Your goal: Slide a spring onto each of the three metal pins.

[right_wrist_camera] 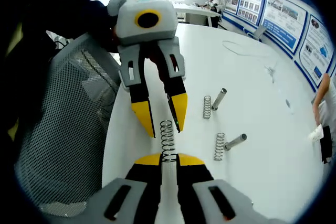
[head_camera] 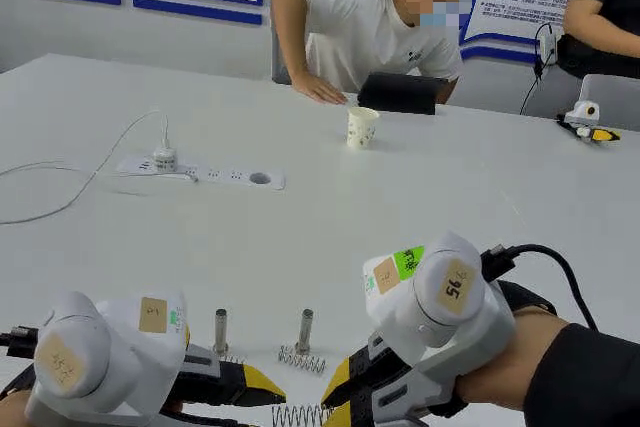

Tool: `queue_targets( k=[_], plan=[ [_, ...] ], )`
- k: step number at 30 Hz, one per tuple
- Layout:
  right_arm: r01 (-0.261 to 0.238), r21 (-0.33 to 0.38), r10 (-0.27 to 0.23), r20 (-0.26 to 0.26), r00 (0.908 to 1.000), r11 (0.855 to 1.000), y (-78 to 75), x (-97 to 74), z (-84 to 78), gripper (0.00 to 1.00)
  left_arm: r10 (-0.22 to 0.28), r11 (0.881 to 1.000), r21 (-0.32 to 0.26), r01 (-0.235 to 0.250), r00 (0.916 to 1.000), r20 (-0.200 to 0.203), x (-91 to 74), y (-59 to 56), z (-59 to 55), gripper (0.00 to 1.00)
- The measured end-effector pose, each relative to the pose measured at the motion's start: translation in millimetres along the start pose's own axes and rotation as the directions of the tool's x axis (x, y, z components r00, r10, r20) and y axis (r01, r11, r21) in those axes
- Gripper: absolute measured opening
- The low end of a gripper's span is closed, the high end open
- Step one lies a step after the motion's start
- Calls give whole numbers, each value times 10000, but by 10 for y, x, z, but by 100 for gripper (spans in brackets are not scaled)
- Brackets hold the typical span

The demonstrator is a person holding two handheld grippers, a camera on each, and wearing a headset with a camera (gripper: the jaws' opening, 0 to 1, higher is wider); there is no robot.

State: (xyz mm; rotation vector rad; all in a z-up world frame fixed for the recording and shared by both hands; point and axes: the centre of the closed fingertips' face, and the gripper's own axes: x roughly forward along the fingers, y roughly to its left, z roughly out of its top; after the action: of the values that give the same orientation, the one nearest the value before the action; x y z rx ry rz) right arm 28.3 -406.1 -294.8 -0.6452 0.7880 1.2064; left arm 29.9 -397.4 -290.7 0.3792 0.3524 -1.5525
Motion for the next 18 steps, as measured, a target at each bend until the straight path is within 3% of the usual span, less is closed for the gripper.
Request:
queue_targets(
  k=[5,18],
  plan=[
    [-64,-96,63,-68,10000,9999,14,-2,27,11,-17,9998,208,17,10000,-26,3,-9,-4,13],
    [73,-257,-66,267,9996,9996,55,-129,215,11,-30,9994,353,32,10000,-75,11,-23,-24,12]
  ],
)
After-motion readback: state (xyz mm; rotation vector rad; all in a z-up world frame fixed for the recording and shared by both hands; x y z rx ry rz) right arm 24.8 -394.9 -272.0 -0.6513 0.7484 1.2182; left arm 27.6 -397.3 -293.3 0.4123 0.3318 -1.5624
